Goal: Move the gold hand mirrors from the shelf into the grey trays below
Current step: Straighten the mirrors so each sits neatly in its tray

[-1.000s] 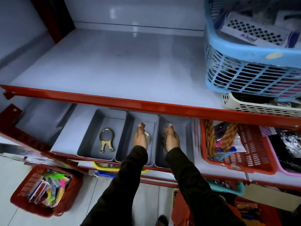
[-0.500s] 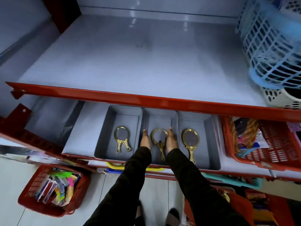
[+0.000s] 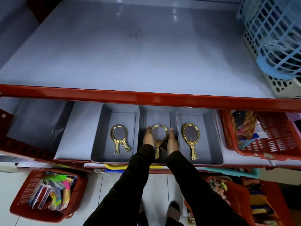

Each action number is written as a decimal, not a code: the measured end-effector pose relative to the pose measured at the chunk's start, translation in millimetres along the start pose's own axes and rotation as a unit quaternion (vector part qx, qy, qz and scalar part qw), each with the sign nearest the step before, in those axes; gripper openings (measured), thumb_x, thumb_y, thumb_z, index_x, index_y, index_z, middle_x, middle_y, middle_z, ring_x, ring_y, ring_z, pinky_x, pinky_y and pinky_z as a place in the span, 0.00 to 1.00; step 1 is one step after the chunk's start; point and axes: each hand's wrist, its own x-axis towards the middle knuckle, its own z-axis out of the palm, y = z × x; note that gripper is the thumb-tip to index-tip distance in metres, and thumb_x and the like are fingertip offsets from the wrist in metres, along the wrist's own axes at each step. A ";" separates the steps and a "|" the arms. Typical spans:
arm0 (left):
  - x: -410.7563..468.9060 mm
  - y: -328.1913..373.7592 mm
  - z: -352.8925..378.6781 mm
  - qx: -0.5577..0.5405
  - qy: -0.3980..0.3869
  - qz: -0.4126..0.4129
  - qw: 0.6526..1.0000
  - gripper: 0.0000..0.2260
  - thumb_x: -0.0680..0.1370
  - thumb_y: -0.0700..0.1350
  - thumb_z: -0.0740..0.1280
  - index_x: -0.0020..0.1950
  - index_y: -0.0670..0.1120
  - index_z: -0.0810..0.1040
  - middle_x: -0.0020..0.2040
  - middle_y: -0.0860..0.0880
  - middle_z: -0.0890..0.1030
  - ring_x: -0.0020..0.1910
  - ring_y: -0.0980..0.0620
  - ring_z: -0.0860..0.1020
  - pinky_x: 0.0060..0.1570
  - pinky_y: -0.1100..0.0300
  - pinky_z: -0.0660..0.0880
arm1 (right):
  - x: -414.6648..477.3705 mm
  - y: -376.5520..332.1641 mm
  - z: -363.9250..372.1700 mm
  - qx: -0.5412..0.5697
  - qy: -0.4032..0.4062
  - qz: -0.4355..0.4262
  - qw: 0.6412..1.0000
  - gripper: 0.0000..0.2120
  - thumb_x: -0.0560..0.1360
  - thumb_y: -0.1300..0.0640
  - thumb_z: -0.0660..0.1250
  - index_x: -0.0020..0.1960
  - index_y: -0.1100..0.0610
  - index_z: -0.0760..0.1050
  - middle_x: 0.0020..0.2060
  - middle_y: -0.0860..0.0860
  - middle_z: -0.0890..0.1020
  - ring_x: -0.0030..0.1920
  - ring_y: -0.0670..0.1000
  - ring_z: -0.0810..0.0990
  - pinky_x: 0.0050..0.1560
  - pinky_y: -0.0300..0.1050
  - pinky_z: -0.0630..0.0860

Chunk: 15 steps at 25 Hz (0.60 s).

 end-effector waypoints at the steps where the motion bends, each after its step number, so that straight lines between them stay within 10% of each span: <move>1: 1.2 0.4 -0.9 0.000 -0.003 0.004 1.000 0.34 0.77 0.63 0.56 0.75 0.41 0.65 0.70 0.40 0.72 0.66 0.42 0.73 0.55 0.56 0.72 | 0.7 0.0 1.2 -0.006 -0.002 -0.003 1.000 0.32 0.78 0.37 0.56 0.73 0.57 0.66 0.67 0.58 0.75 0.67 0.59 0.73 0.67 0.53 0.72; 15: -23.2 16.7 1.9 0.042 0.013 0.024 0.999 0.27 0.82 0.55 0.52 0.76 0.39 0.63 0.71 0.37 0.71 0.59 0.45 0.75 0.48 0.62 0.73 | 2.0 -2.8 2.9 -0.114 0.005 -0.047 0.992 0.36 0.76 0.32 0.54 0.73 0.56 0.67 0.71 0.58 0.72 0.70 0.59 0.71 0.73 0.56 0.66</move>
